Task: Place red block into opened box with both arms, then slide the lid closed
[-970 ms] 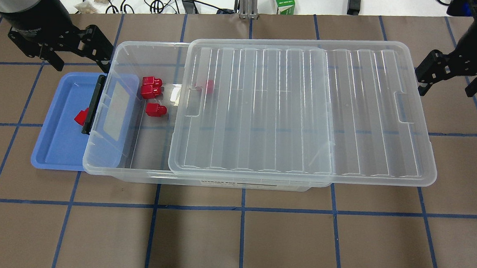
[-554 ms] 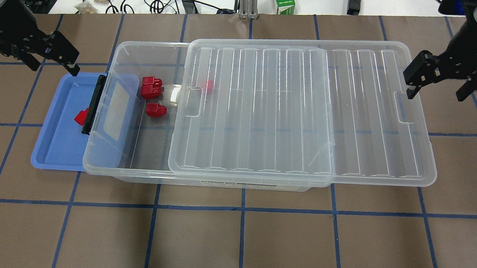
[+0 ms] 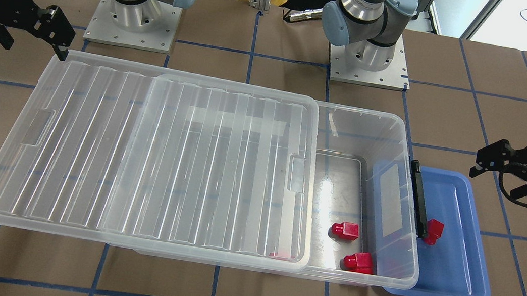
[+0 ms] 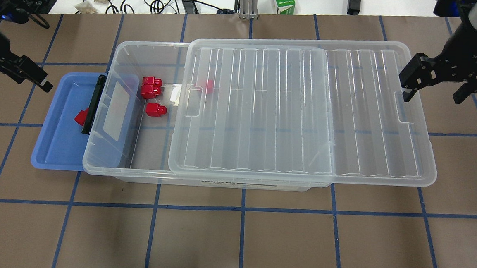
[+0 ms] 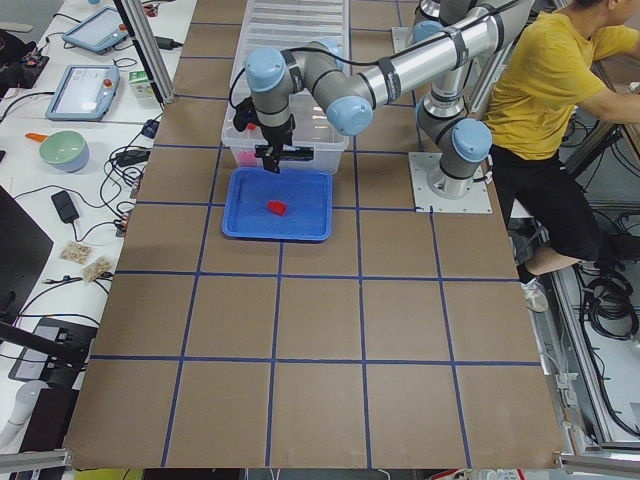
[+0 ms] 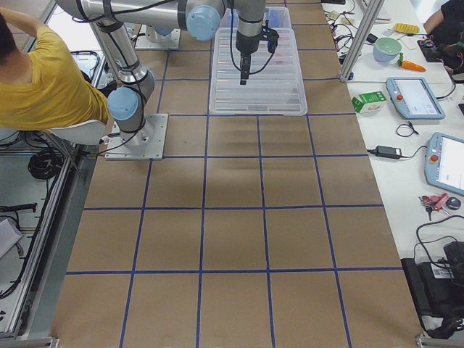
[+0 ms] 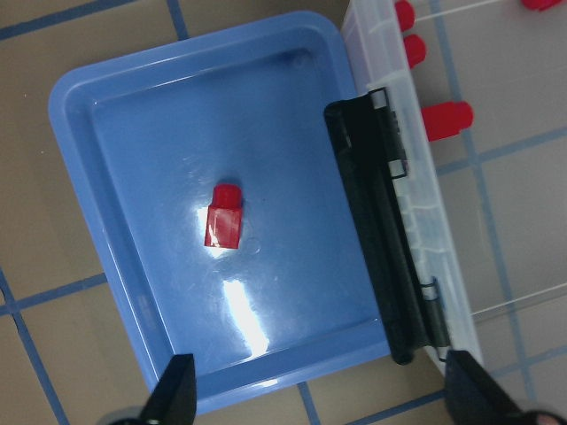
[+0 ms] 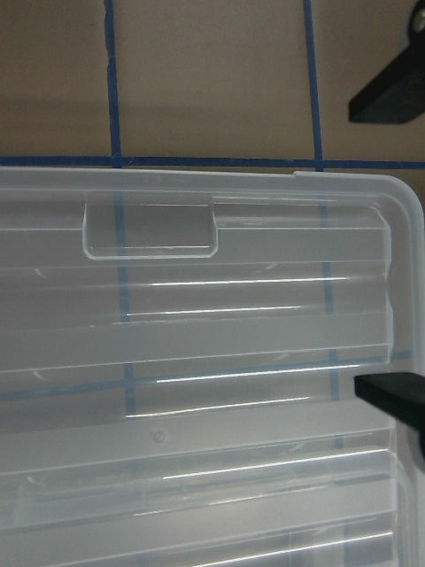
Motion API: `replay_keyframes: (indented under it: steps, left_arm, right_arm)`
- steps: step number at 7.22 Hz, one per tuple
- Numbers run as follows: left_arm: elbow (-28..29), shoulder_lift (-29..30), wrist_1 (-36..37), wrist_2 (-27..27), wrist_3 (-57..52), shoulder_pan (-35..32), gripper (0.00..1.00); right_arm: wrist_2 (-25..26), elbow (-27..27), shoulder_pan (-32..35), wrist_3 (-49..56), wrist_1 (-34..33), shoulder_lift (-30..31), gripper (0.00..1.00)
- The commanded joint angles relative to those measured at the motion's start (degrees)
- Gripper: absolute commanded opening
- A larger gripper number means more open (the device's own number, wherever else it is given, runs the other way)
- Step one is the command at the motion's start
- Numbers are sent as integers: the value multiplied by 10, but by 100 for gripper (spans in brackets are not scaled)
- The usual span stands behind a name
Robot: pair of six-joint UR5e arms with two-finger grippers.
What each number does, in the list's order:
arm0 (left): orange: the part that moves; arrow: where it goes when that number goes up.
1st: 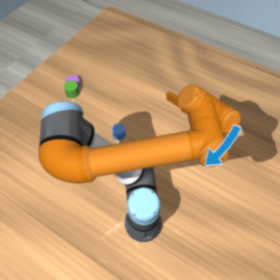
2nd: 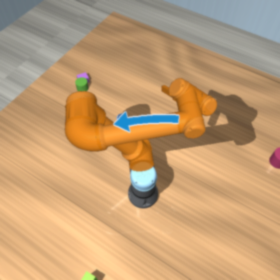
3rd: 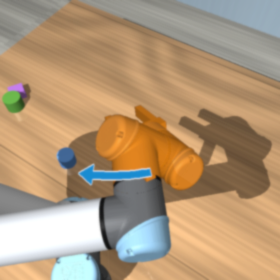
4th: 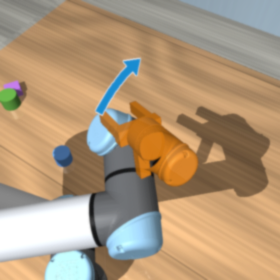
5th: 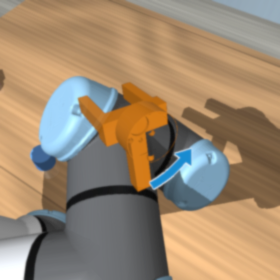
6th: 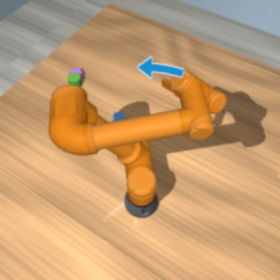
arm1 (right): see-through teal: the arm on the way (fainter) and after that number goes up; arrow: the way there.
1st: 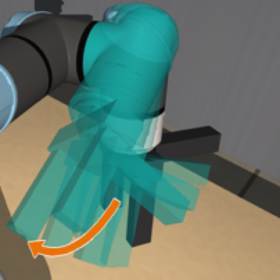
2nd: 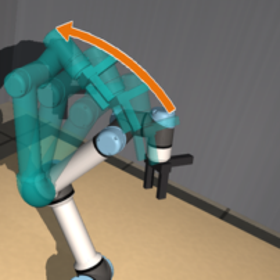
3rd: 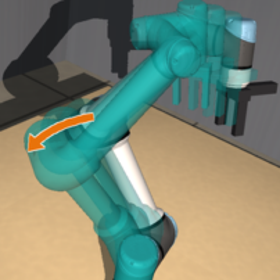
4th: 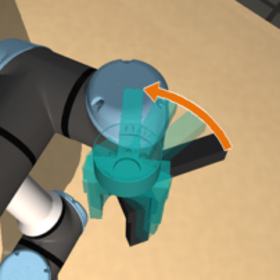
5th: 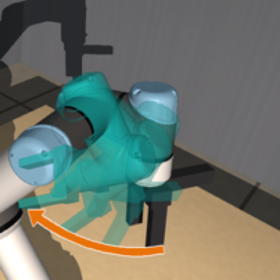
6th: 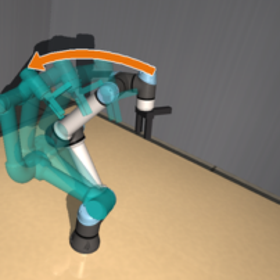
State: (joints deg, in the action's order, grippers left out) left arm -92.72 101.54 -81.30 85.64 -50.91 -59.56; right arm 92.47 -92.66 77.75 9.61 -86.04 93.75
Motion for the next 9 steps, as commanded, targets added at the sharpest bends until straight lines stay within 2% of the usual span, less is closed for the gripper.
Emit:
replay_keyframes:
  steps: [1, 2, 4, 5, 6, 9]
  left_arm:
    - [-75, 48, 157, 1, -36, 29, 100]
    - [-102, 69, 209, -3, -28, 29, 100]
    - [-104, 96, 215, -12, -11, 21, 100]
    - [-103, 102, 216, -33, 52, 7, 100]
    - [-103, 101, 221, -29, 100, -32, 100]
    - [-100, 131, 263, -29, 73, -20, 100]
  right_arm:
    - [-6, -9, 0, 0, 3, -3, 100]
    - [2, -29, 0, 2, -2, 8, 100]
    - [-5, -38, 0, 3, -22, 17, 100]
    - [-3, -43, 0, 2, -19, 18, 100]
    - [0, -53, 0, 1, -23, 20, 100]
    - [-5, -53, 0, 3, -24, 26, 100]
